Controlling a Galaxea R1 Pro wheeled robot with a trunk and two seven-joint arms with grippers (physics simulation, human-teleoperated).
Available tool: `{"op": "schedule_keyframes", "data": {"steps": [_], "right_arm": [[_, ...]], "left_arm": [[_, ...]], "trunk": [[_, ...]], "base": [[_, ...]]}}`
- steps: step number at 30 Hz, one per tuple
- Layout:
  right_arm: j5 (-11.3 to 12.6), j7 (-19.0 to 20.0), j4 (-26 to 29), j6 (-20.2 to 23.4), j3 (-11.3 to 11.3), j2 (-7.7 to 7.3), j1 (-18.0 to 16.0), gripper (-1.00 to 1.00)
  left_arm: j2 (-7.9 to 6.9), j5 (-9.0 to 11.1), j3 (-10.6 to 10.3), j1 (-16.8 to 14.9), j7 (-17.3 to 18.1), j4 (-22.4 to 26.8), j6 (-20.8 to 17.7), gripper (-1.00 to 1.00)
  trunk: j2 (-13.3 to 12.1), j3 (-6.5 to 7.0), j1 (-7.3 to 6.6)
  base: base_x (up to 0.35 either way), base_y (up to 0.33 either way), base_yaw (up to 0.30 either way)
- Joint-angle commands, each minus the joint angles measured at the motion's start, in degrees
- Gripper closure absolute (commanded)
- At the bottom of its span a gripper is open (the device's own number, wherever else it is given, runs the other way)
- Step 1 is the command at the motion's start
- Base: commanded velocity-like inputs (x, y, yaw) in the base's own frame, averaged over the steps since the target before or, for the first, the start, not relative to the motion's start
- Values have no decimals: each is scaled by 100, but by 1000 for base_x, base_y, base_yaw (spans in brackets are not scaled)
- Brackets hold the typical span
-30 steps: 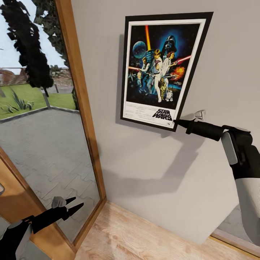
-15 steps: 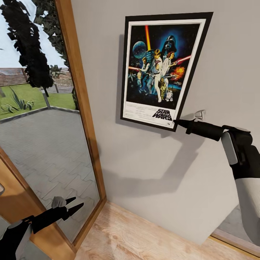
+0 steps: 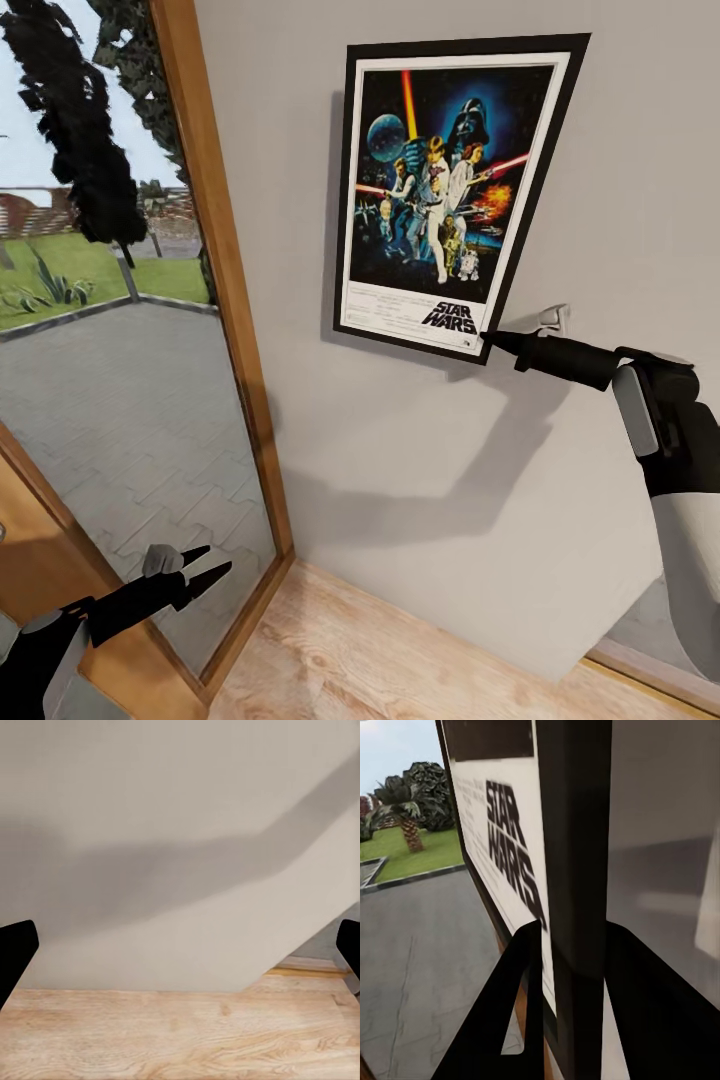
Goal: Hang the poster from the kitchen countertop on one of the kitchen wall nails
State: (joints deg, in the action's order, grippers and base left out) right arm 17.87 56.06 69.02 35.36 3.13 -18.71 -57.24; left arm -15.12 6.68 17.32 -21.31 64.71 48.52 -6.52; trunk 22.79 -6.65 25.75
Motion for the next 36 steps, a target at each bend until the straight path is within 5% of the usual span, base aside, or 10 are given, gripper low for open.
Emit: {"op": "schedule_keyframes", "data": {"steps": [1, 36], "right_arm": [[41, 19, -2, 50, 3, -1, -6, 100], [43, 19, -2, 47, 11, -1, -2, 100]], "left_arm": [[0, 25, 5, -5, 24, 0, -60, -100], [-4, 26, 8, -5, 24, 0, -69, -100]], "trunk": [[13, -13, 4], [13, -13, 4]], "base": [[16, 0, 0], [23, 0, 0]]}}
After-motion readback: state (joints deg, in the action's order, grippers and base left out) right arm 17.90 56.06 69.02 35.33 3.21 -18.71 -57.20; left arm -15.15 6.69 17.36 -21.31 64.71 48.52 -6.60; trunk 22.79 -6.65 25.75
